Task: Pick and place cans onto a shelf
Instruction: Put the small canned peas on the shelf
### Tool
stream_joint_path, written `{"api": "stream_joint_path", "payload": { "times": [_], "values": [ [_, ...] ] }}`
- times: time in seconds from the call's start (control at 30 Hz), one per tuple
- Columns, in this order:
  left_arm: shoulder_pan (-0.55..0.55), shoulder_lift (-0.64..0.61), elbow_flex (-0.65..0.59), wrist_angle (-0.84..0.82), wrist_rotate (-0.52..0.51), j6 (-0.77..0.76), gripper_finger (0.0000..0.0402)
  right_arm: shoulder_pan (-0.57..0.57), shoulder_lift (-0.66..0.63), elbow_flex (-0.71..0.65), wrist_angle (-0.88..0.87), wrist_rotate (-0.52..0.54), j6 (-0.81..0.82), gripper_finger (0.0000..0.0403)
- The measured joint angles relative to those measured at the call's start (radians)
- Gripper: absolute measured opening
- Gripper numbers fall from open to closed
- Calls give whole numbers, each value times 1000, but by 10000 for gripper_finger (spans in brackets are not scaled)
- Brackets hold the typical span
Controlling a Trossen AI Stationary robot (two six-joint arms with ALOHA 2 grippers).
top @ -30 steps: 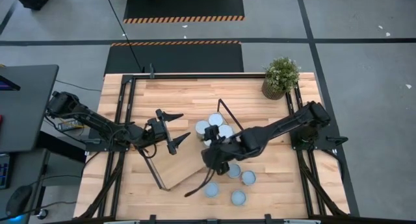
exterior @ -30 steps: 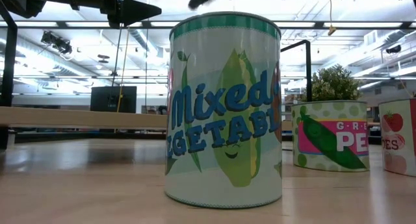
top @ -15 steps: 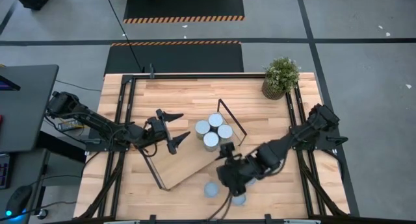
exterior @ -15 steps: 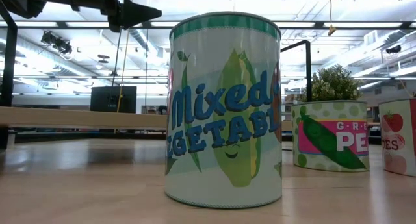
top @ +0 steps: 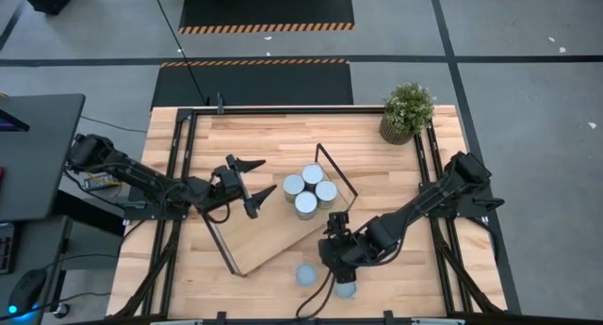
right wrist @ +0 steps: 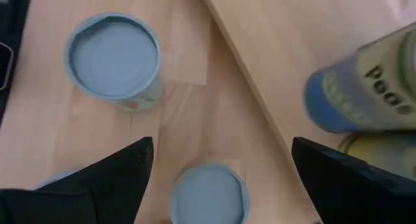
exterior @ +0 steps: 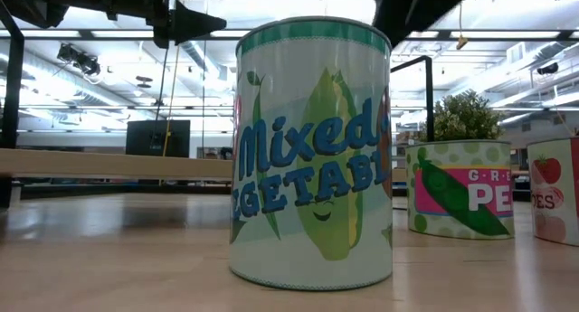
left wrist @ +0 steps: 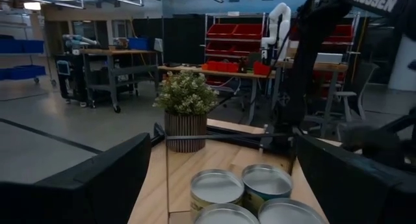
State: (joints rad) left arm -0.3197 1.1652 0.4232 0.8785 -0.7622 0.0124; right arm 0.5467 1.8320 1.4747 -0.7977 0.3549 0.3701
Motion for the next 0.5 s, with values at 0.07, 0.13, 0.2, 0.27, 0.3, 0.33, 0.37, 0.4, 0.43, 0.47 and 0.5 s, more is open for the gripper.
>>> {"api": "stream_joint_path", "payload": {
  "times": [0.07, 0.13, 0.2, 0.27, 0.3, 0.33, 0.37, 0.4, 0.43, 0.47, 0.5],
  "values": [
    [11, 0, 0, 0, 0, 0, 389, -11, -1, -41, 27, -16, 5, 373],
    [18, 0, 0, 0, -1, 0, 389, -19, 0, -81, 43, -22, 6, 373],
    [21, 0, 0, 0, -1, -1, 389, -26, -1, -117, 69, -41, 6, 373],
    [20, 0, 0, 0, 0, -1, 389, -33, -1, -155, 82, -64, 6, 373],
    [20, 0, 0, 0, 0, -1, 389, -36, -1, -173, 90, -69, 6, 373],
    [20, 0, 0, 0, 0, -2, 389, -38, -1, -193, 109, -75, 6, 373],
    [20, 0, 0, 0, 0, -5, 389, -40, -1, -212, 134, -87, 12, 373],
    [20, 0, 0, -1, 0, -6, 389, -41, -3, -225, 152, -96, 13, 373],
    [20, 0, 0, 0, 0, -6, 389, -42, -3, -238, 154, -105, 13, 373],
    [20, 0, 0, 0, 0, -6, 389, -43, -1, -251, 155, -118, 13, 373],
    [20, 0, 0, -1, 0, -7, 389, -42, 1, -261, 167, -122, 13, 373]
  ]
}}
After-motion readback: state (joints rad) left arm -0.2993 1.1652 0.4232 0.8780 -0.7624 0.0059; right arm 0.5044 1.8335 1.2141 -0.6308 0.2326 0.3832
